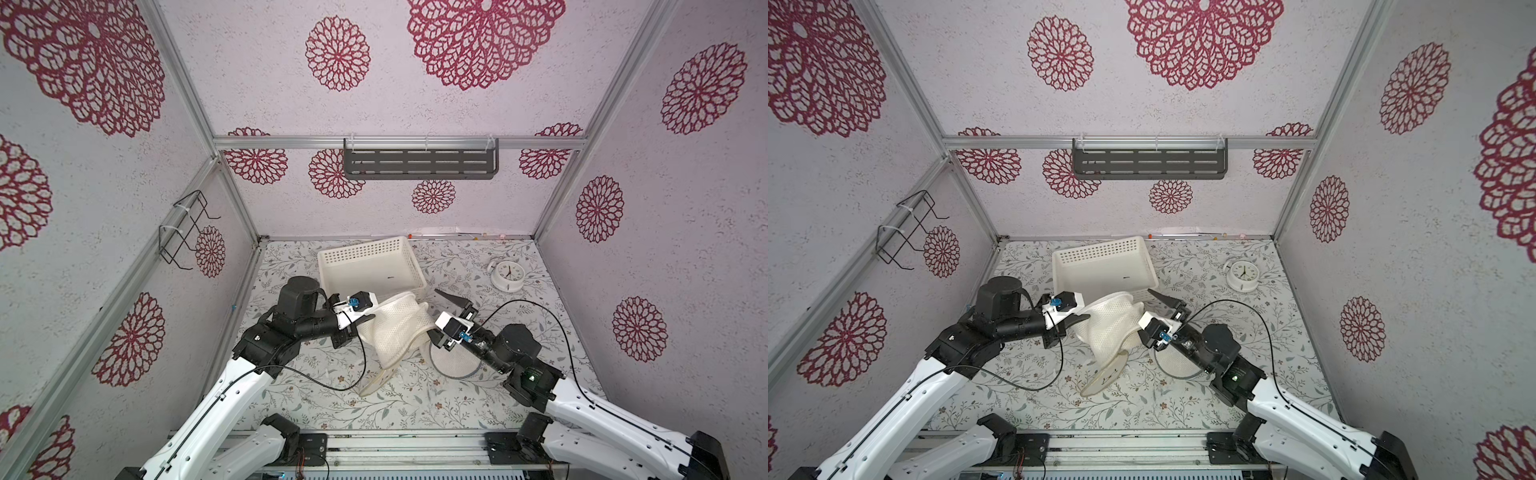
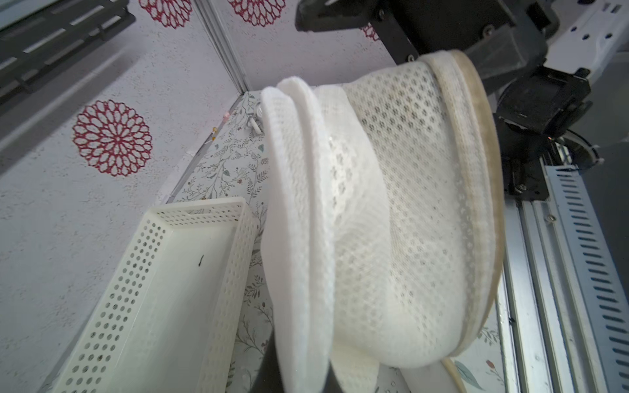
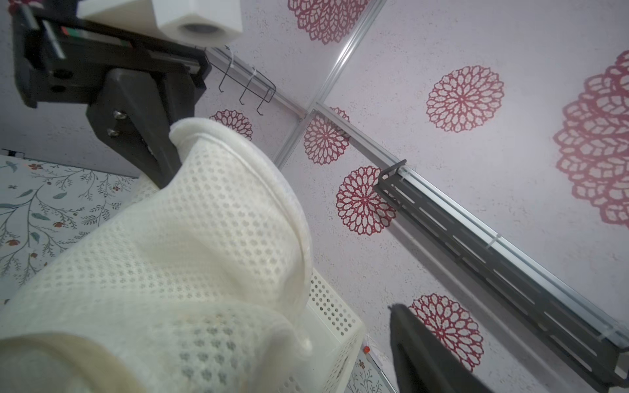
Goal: Turn the laundry bag inside out
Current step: Turn over the laundry bag.
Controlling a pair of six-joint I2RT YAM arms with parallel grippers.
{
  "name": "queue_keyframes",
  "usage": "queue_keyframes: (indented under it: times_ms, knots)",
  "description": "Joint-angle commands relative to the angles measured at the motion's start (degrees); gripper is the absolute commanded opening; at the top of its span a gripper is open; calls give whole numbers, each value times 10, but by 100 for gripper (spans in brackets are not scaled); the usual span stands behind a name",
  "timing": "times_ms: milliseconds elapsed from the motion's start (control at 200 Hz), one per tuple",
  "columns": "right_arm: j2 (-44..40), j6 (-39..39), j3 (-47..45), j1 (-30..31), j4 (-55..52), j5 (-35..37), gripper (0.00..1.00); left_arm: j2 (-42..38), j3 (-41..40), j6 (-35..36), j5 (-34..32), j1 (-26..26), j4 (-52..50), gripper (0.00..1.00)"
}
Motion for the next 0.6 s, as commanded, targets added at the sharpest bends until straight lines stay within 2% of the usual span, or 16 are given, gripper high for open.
queue_keyframes:
  times_ms: [0, 180, 595]
  knots:
    - [10, -32, 28, 2, -33, -64, 73, 14, 16, 95, 21, -6, -66, 0]
    - [44, -47, 54, 2, -78, -124, 66, 37, 34, 154, 29, -17, -110, 0]
    - [76, -54, 78, 2, -111, -163, 33, 59, 47, 187, 36, -23, -144, 0]
